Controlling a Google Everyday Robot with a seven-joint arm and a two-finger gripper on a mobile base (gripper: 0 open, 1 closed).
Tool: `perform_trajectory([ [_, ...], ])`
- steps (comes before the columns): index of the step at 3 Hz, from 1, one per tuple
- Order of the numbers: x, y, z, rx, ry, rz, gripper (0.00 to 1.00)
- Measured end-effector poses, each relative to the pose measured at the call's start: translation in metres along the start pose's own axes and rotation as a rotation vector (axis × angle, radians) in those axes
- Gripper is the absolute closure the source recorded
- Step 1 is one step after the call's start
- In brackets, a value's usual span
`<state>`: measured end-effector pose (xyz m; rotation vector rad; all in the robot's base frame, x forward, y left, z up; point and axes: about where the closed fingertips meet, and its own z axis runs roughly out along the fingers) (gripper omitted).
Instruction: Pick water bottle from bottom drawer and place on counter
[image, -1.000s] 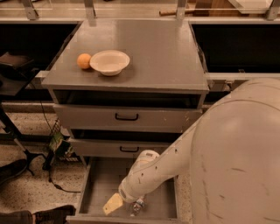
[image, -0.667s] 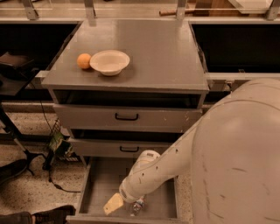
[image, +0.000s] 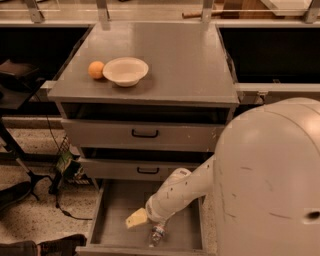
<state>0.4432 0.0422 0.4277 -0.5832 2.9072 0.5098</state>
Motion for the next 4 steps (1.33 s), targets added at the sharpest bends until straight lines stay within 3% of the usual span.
perform_trajectory([
  [2, -0.042, -0.045, 0.053, 0.006, 0.010, 0.253, 0.00],
  [3, -0.060, -0.059, 0.079, 0.009, 0.021, 0.322, 0.00],
  [4, -0.067, -0.064, 0.098, 0.001, 0.029, 0.351, 0.00],
])
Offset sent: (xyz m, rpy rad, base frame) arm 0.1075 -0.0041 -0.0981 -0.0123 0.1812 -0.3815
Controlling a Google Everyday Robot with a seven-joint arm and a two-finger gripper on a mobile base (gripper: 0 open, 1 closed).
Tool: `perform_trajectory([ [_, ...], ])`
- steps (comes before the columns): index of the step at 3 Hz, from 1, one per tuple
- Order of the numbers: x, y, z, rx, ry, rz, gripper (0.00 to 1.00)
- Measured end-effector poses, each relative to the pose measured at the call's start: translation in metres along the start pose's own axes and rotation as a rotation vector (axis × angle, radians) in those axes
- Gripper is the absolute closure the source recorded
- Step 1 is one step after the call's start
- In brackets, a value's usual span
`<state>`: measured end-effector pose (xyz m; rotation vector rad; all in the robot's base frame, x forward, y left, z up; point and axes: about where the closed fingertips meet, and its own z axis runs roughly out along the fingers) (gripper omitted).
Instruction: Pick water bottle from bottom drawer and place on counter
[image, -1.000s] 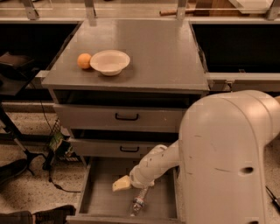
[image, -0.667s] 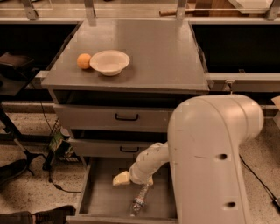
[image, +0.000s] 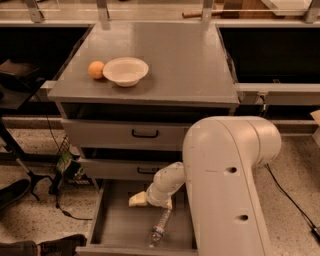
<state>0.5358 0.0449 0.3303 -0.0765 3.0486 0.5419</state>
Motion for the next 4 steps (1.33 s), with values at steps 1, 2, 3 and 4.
perform_trajectory([
  [1, -0.001, 0.005, 0.023, -0.005, 0.015, 0.011, 0.00],
  [2, 0.003, 0.005, 0.043, 0.009, 0.015, 0.013, 0.00],
  [3, 0.007, -0.027, 0.091, 0.026, -0.013, 0.064, 0.00],
  [4, 0.006, -0.027, 0.094, 0.020, -0.012, 0.070, 0.00],
])
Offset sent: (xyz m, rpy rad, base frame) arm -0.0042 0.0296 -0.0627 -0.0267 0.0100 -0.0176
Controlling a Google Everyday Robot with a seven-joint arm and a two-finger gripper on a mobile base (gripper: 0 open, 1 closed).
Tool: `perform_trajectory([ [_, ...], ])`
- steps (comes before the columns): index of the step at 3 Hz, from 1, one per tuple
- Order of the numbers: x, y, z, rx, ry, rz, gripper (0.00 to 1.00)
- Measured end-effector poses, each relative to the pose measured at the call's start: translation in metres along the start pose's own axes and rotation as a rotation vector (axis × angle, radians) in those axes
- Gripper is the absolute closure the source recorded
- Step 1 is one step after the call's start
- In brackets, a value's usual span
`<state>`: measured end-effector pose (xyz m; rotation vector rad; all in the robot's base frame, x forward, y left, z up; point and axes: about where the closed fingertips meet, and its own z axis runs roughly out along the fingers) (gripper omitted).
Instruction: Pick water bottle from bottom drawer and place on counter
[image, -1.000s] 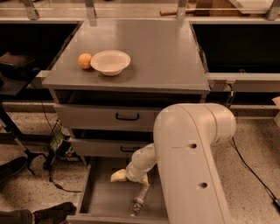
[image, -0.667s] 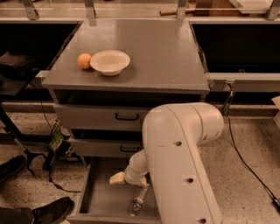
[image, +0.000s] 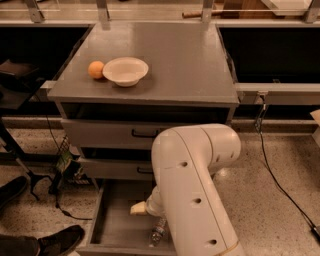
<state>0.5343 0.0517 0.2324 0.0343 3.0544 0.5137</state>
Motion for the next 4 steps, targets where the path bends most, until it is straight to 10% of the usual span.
perform_trajectory([
  [4, -0.022, -0.057, 0.062, 0.174, 0.035, 0.119, 0.00],
])
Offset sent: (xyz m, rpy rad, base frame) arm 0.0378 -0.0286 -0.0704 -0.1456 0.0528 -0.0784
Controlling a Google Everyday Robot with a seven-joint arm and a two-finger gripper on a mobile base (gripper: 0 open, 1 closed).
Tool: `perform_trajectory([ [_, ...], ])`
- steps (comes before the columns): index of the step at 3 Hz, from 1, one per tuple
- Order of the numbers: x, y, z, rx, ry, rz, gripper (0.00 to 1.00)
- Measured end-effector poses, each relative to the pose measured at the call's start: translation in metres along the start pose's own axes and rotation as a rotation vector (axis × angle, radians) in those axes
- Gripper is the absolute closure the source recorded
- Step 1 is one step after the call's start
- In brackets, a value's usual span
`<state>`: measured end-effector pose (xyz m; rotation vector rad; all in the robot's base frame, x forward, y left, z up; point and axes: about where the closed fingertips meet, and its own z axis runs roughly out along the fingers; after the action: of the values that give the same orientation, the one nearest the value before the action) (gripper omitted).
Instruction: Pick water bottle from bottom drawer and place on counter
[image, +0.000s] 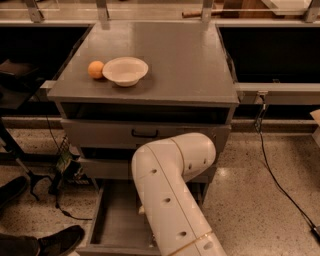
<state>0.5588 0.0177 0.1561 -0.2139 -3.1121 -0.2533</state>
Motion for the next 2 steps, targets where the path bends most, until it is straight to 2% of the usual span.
perform_trajectory([
  [2, 0.017, -0.020, 0.026, 0.009, 0.054, 0.067, 0.00],
])
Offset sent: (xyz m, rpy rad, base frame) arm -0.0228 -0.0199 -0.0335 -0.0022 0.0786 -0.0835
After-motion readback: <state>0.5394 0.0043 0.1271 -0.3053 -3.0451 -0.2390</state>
